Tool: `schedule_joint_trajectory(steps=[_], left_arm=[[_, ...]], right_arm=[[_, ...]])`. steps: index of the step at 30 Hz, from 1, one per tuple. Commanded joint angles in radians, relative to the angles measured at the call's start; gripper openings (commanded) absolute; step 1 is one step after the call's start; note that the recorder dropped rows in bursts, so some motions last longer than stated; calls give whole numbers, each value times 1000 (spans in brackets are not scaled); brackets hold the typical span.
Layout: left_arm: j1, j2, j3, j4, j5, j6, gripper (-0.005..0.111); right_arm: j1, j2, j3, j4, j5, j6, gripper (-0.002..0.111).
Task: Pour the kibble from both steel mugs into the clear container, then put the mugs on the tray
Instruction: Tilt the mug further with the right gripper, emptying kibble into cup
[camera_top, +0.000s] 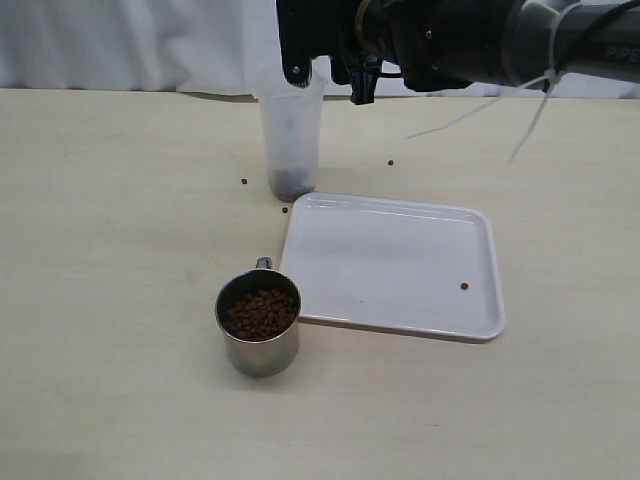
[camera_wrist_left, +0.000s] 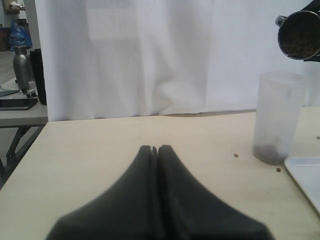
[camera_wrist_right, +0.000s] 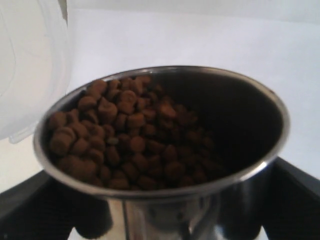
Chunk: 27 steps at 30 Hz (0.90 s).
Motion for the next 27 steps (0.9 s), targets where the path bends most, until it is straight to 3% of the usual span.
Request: schedule_joint_trajectory(steps=[1, 27], left_arm=[[-10, -3, 3, 0, -10, 0, 0], [-10, -3, 3, 0, -10, 0, 0]], right_arm=[[-1, -7, -11, -10, 2, -10, 5], [-1, -6, -45, -10, -62, -63, 5]])
